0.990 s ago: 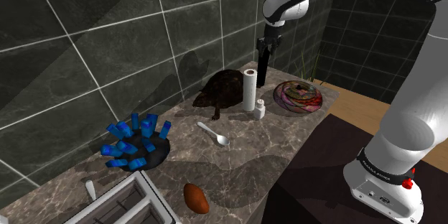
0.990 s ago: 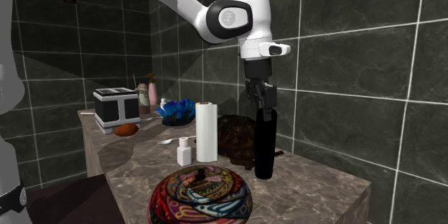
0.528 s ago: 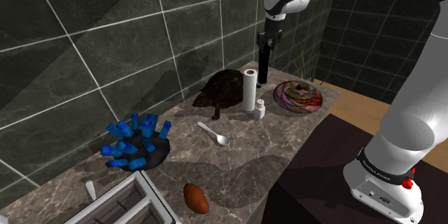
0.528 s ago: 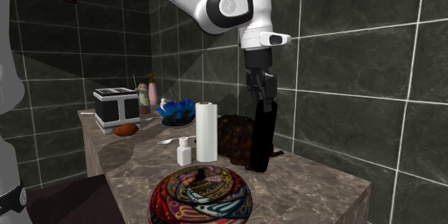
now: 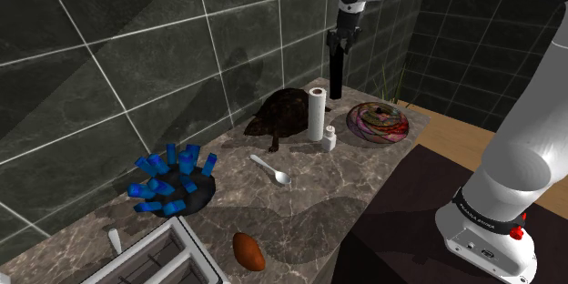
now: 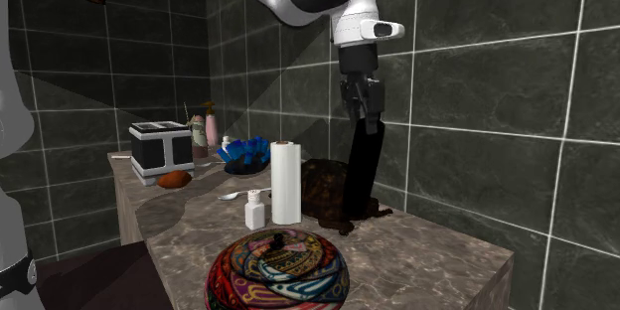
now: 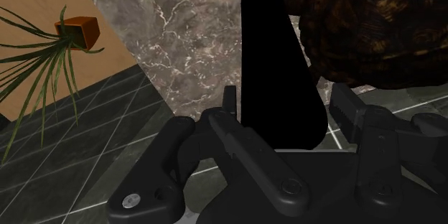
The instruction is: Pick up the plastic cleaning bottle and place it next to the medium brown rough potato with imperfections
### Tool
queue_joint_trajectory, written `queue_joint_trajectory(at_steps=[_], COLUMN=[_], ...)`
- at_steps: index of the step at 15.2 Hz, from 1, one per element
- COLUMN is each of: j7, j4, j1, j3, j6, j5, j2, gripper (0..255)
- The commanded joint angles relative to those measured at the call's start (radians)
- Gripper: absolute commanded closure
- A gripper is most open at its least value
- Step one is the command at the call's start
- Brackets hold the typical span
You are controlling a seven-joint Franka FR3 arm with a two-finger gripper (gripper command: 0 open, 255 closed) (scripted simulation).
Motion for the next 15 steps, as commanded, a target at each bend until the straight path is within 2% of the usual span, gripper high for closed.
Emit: queue_joint_trajectory(at_steps=[1, 15], j7=[0.003, 0.013], j4=[0.017, 0.186], j1=[0.001, 0.000], j3=[0.000, -0.001], j6=[-0.025, -0.209], j5=[-0.002, -0.008], j2=[-0.008, -0.023], gripper=[255, 255])
